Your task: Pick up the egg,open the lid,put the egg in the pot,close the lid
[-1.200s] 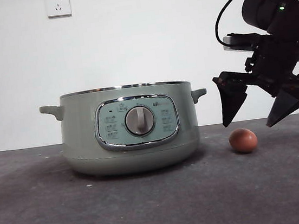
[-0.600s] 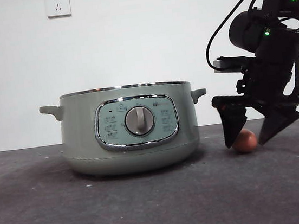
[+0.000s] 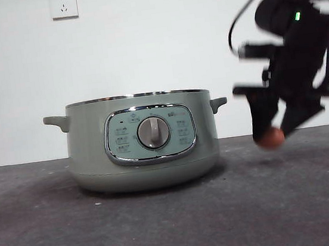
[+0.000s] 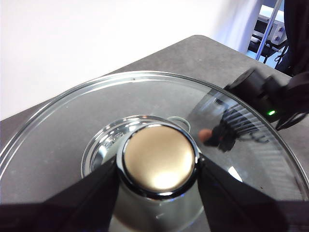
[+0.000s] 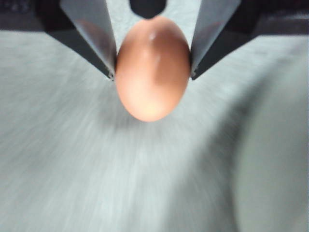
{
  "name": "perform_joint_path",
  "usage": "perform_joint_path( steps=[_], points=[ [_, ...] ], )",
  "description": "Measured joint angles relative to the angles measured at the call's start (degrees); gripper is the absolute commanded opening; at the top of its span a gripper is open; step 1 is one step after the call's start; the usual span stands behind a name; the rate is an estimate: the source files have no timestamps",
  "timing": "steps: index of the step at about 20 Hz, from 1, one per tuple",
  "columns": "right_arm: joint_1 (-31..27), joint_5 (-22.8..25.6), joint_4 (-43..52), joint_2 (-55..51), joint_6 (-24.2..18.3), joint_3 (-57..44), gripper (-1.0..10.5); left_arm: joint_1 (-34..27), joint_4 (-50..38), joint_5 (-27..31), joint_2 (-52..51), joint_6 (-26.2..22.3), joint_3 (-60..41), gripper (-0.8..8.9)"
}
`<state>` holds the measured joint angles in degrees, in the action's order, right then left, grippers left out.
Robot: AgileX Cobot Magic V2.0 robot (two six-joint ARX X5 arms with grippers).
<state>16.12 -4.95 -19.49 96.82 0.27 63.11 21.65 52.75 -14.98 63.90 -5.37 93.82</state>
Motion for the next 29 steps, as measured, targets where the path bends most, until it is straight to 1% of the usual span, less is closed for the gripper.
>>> perform_joint_path(
  steps=[2, 4, 6, 8, 11, 14, 15, 20, 22, 24, 29],
  points=[
    [0.07, 0.0, 0.04, -6.99, 0.66, 0.02, -0.2, 0.0, 0.09, 0.02, 0.0, -0.02, 0.0, -0.08],
    [0.98, -0.24, 0.28, -11.67, 0.92, 1.55, -0.2, 0.0, 0.44, 0.02, 0.0, -0.09, 0.0, -0.08],
    [3.39, -1.86, 0.74, -12.46, 0.9, 5.53, -0.2, 0.0, 0.59, 0.0, 0.0, -0.17, 0.0, -0.08],
    [7.19, -2.32, 0.98, -11.19, 0.85, 10.29, -0.2, 0.0, 0.79, 0.02, -0.11, -0.17, 0.0, -0.08],
    [12.46, -2.45, 0.9, -5.51, 0.35, 19.15, -0.2, 0.0, 1.6, 0.02, -0.85, -0.2, 0.0, -0.08],
    [15.87, -2.54, -2.93, 3.15, -0.55, 28.89, -0.2, 0.0, 1.68, -0.02, -2.12, -0.2, 0.0, -0.08],
    [16.59, -2.54, -4.92, 6.36, -1.14, 32.17, -0.2, 0.0, 1.68, 0.0, -2.38, -0.2, 0.0, -0.08],
    [17.81, -2.34, -11.06, 17.64, -2.75, 42.14, -0.2, 0.0, 2.1, 0.0, -2.67, -0.2, 0.0, -0.08],
    [17.97, -2.32, -13.14, 21.9, -2.95, 44.72, -0.2, 0.0, 2.97, 0.0, -2.71, -0.17, 0.0, -0.08],
    [17.97, -2.21, -14.56, 24.92, -3.1, 45.24, -0.2, 0.0, 3.02, 0.0, -2.82, -0.2, 0.0, -0.08],
    [17.97, -0.46, -18.64, 28.59, -4.63, 45.31, -0.2, 0.0, 3.02, 0.02, -2.91, -0.2, 0.0, -0.08]
  ],
)
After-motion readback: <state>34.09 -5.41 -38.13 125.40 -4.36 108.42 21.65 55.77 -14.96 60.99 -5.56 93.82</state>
